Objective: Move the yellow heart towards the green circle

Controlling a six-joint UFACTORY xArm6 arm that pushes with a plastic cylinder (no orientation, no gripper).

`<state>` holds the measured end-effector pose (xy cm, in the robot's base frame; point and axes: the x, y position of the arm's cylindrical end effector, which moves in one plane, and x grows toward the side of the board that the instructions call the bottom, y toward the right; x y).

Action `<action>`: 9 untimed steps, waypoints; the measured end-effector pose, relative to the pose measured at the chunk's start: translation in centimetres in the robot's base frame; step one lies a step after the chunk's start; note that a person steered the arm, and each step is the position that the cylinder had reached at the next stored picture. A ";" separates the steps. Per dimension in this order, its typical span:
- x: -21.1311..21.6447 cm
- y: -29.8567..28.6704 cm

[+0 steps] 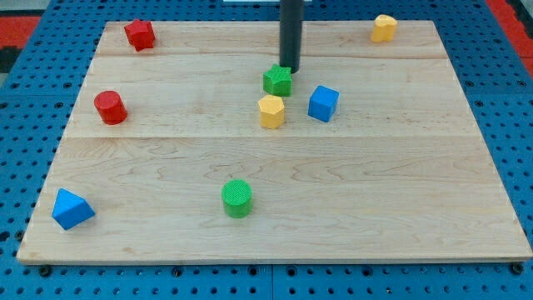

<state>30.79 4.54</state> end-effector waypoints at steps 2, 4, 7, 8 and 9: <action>-3.3 17.1; -10.8 18.8; -3.7 -1.7; -2.7 -8.0; -3.8 -10.0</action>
<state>26.95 -5.43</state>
